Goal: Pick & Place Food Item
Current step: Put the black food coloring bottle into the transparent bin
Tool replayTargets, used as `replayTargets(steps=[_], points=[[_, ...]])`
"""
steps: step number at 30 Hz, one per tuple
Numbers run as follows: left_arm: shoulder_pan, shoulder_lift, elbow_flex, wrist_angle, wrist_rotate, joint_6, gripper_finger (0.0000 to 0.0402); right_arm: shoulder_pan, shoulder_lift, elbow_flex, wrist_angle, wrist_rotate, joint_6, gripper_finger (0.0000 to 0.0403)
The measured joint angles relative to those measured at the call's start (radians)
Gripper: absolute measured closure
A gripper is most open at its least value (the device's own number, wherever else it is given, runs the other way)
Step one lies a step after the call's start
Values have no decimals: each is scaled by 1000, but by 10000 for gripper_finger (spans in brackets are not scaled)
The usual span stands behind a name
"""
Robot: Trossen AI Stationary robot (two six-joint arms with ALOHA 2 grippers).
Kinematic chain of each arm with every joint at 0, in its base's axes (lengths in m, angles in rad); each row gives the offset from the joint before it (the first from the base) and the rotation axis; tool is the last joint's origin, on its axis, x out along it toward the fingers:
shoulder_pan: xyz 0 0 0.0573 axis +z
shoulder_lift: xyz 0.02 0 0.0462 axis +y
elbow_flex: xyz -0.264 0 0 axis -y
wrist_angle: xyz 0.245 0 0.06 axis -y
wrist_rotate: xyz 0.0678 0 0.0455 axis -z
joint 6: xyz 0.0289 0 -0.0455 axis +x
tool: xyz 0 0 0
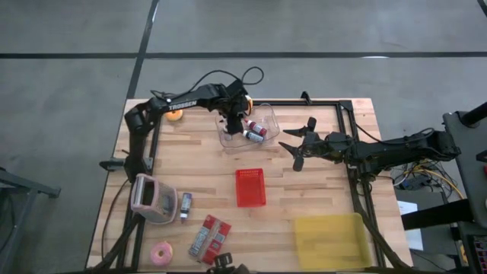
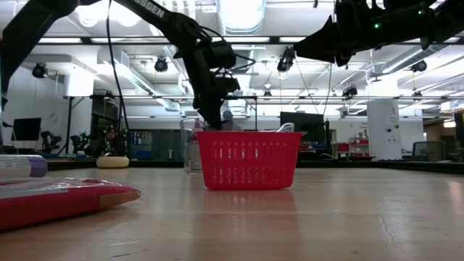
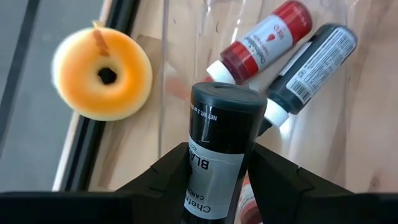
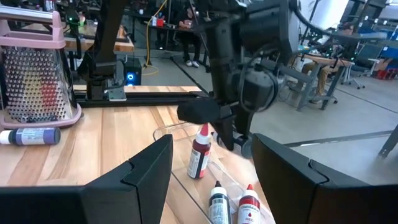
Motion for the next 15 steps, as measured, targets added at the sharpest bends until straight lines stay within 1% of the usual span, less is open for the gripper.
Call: replayTargets(steps=[15], points=[[0, 87, -1, 9, 4, -7, 248, 0, 0, 0, 0, 0, -2, 188]])
